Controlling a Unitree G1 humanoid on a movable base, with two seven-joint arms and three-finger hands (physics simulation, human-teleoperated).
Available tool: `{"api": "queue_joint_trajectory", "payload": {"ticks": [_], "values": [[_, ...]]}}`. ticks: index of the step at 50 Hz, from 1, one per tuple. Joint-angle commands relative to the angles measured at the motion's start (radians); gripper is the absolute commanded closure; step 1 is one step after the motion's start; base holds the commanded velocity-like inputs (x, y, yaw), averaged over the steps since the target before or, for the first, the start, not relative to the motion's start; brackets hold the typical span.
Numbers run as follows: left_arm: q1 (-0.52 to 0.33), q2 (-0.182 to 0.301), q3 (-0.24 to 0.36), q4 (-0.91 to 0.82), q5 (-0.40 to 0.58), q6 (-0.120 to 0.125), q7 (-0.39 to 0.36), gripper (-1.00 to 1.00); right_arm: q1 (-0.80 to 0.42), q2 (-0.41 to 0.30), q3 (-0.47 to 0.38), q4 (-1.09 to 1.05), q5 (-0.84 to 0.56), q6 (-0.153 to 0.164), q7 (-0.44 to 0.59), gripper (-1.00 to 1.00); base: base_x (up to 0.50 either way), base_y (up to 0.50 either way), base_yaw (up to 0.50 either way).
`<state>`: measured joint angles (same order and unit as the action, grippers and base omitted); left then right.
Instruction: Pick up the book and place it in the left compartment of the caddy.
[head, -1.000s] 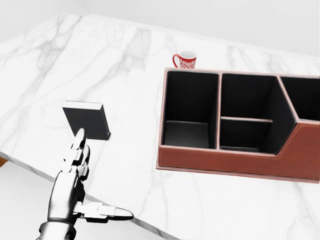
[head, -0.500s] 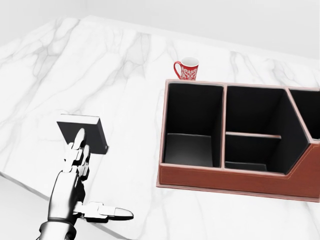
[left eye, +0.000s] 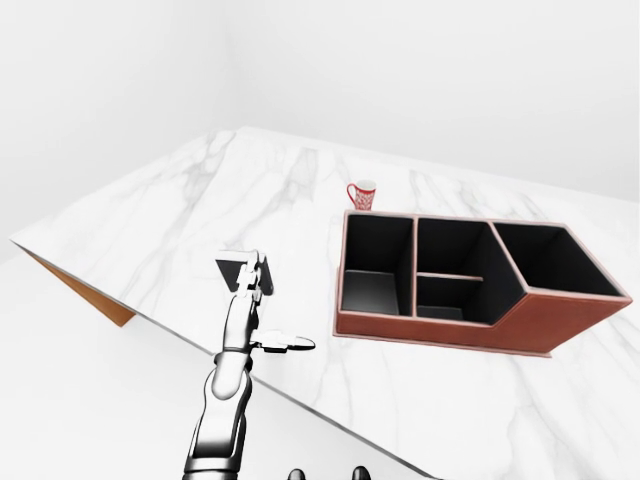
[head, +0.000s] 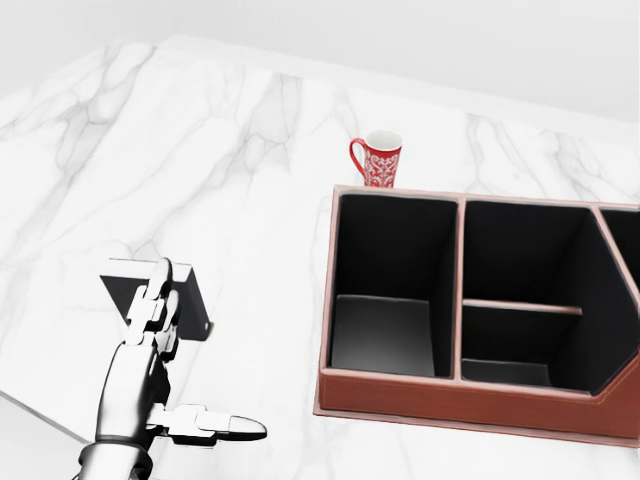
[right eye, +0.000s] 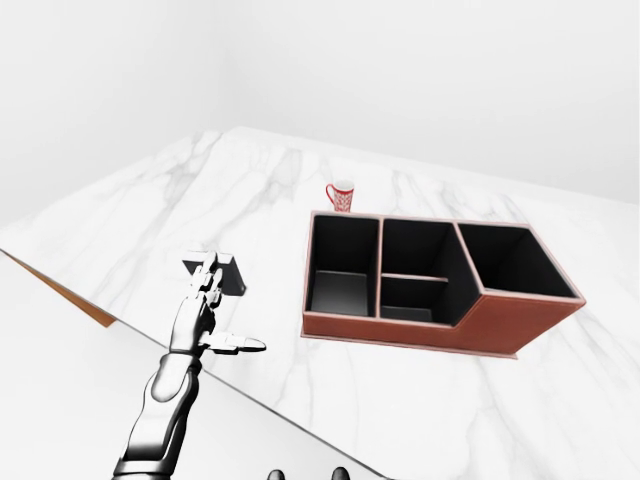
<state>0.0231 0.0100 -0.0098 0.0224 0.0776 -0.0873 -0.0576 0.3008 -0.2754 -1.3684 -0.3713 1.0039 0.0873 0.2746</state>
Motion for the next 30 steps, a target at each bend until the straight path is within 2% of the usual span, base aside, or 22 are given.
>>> {"api": "queue_joint_trajectory", "payload": {"ticks": [1,30], "values": [[-0.004,0.0,0.001,0.011,-0.001,0.0,0.0,-1.0,0.0,0.001,0.0,-0.002,0.0,0.0,0.0,-1.0,0.16,0.08,0.0],[-0.004,0.001,0.003,0.006,-0.003,0.0,0.002,-1.0,-0.001,0.001,0.004,0.008,-0.008,0.0,0.0,-1.0,0.16,0.08,0.0]]}}
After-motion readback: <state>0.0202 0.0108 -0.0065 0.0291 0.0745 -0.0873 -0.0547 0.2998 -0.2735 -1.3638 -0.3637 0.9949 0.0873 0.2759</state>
